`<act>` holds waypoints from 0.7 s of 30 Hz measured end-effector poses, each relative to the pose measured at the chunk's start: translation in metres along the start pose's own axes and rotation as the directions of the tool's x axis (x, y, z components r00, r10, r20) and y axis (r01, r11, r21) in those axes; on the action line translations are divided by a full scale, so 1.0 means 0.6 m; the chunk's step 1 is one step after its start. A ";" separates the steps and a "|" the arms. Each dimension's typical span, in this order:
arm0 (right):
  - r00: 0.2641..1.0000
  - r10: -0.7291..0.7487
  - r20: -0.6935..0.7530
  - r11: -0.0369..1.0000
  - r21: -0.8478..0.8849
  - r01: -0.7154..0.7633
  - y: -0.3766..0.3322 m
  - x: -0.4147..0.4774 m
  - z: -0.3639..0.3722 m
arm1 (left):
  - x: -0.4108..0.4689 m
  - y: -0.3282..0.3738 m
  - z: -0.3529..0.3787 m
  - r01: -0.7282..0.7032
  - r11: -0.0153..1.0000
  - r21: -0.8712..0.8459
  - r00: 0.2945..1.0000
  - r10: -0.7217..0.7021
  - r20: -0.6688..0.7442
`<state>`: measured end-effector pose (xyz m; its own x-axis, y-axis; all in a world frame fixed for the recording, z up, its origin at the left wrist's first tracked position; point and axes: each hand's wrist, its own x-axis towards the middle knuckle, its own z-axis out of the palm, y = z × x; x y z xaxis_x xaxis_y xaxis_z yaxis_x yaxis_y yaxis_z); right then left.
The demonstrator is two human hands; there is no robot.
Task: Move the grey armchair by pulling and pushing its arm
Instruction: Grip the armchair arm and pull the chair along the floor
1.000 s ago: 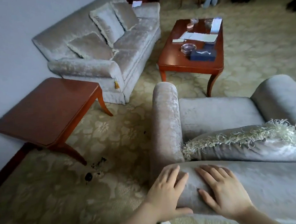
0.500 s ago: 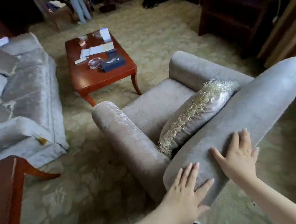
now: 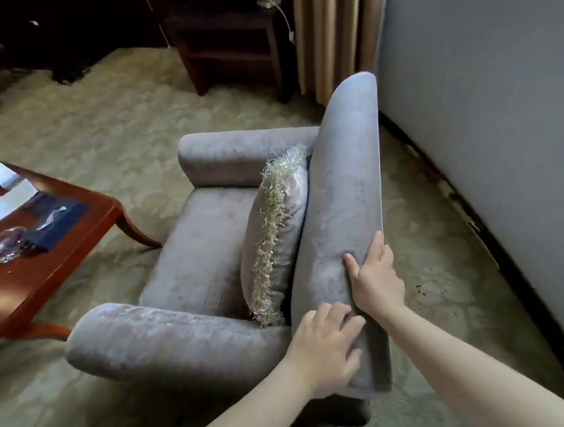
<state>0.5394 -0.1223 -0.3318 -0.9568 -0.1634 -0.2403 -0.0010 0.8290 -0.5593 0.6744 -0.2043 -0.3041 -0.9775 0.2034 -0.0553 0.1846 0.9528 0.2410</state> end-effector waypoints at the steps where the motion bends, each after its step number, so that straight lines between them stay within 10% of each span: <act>1: 1.000 -0.007 -0.026 1.000 0.009 0.007 0.001 0.001 0.003 | 0.008 -0.006 -0.002 -0.013 1.000 -0.005 1.000 0.013 -0.025; 7: 0.985 0.079 -0.155 0.984 0.173 -0.052 0.010 0.004 0.005 | 0.072 -0.060 -0.012 -0.024 0.957 -0.288 0.992 -0.012 -0.124; 14: 0.900 0.388 -0.199 0.918 -0.003 -0.396 -0.007 -0.036 0.001 | 0.208 -0.090 -0.027 -0.279 0.953 -0.115 0.960 0.275 -0.056; 21: 0.537 0.757 -0.372 0.628 0.189 -0.755 -0.049 -0.166 0.076 | 0.211 -0.045 0.015 -0.703 0.709 0.058 0.702 0.677 0.222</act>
<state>0.6480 -0.1548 -0.3273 -0.6230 0.7386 -0.2576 0.7762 0.5433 -0.3198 0.5466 -0.2025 -0.3266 -0.5383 0.8379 -0.0904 0.8237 0.5458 0.1538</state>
